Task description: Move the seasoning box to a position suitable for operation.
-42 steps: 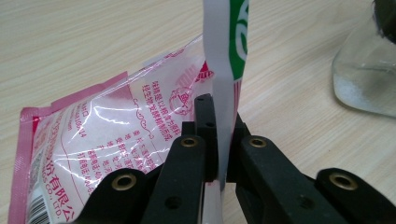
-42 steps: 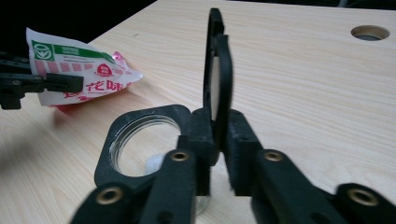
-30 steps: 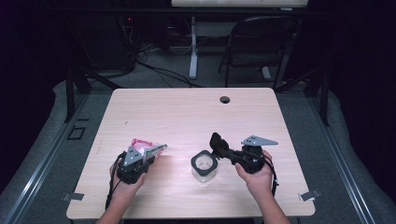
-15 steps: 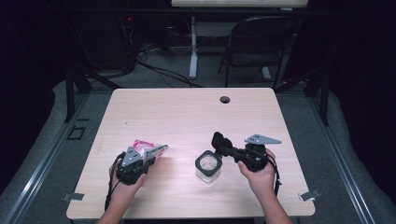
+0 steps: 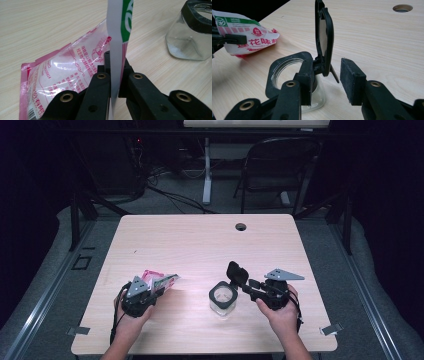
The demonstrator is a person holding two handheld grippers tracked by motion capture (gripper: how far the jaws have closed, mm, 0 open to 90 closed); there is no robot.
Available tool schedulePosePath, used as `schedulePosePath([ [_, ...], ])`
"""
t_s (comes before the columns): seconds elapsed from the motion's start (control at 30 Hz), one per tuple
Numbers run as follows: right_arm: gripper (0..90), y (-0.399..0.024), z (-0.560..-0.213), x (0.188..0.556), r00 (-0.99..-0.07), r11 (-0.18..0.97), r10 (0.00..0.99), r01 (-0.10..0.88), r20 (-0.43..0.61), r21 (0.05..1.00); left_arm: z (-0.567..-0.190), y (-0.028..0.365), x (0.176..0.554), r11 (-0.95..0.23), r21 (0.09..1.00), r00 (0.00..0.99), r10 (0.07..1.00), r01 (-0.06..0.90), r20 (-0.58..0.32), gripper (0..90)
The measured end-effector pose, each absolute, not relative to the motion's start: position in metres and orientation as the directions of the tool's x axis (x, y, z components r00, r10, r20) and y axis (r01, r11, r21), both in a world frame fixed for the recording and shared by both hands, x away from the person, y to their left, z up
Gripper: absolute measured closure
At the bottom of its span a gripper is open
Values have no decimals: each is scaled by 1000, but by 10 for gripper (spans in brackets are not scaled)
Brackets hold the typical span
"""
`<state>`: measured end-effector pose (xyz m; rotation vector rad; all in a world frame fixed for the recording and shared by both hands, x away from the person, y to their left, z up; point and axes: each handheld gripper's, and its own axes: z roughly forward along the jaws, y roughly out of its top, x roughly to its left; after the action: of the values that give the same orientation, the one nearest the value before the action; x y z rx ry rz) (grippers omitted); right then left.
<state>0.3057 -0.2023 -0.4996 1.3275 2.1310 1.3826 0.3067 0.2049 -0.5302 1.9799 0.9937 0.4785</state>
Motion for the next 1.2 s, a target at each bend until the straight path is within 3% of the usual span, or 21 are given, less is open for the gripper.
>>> schedulePosePath([
  [0.5, 629, -202, -491, 290, -580, 124, 796, 436, 173, 891, -511, 217, 312, -351, 802, 609, 793, 483, -20, 900],
  [1.0, 639, -202, -490, 288, -618, 129, 763, 431, 188, 893, -494, 241, 327, -311, 754, 607, 782, 579, -143, 900],
  [1.2, 639, -202, -490, 289, -617, 127, 762, 439, 196, 890, -493, 241, 329, -325, 741, 611, 779, 587, -142, 900],
])
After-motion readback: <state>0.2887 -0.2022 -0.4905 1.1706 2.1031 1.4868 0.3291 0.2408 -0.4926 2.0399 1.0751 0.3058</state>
